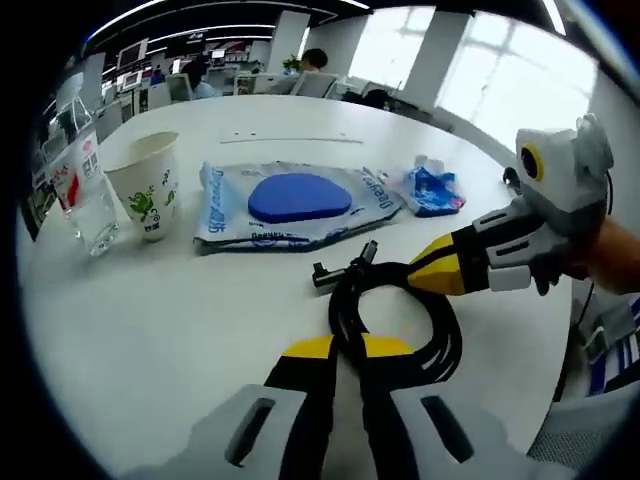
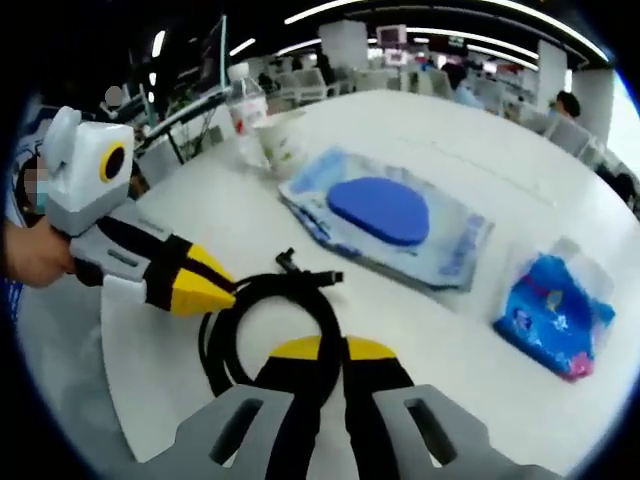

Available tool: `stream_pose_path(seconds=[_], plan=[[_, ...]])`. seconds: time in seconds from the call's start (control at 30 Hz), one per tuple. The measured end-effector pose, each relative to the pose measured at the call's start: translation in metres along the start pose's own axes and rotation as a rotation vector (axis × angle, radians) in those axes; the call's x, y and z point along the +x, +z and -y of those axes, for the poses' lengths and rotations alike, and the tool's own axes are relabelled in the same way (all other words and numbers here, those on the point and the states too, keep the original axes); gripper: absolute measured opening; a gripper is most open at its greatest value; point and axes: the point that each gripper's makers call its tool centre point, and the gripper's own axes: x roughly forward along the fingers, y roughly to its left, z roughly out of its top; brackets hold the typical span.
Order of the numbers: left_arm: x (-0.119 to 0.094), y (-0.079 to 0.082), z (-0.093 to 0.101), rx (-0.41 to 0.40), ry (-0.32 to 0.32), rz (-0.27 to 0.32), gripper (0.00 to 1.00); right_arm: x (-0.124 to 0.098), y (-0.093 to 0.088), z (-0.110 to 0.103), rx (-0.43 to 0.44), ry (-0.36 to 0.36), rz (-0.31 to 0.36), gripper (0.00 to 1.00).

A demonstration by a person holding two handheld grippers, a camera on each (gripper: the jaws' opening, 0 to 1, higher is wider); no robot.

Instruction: Arrange the tabletop items into an orderly group along one side of the table until the central work area is clear of visible clutter.

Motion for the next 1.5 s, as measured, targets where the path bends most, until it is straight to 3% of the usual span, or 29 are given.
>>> stream_pose_path(seconds=[0.13,0.27,0.43,0.7,0.9,1.5], plan=[[-0.002,0.003,0.001,0.009,-0.007,0.021,0.09,-0.006,0.004,-0.001,-0.003,-0.011,0.036,0.05],[-0.007,0.005,-0.005,0.030,0.020,0.032,0.21,-0.013,0.006,0.002,0.022,-0.032,0.063,0.12],[-0.015,0.010,-0.010,0.051,0.034,0.050,0.28,-0.020,0.006,0.002,0.039,-0.046,0.078,0.17],[-0.028,0.019,-0.014,0.112,0.063,0.084,0.44,-0.028,0.012,-0.006,0.033,-0.067,0.115,0.34],[-0.038,0.024,-0.014,0.140,0.060,0.103,0.46,-0.036,0.015,-0.011,0.021,-0.085,0.133,0.46],[-0.064,0.041,-0.015,0.207,0.058,0.169,0.65,-0.062,0.021,-0.024,0.029,-0.155,0.172,0.74]])
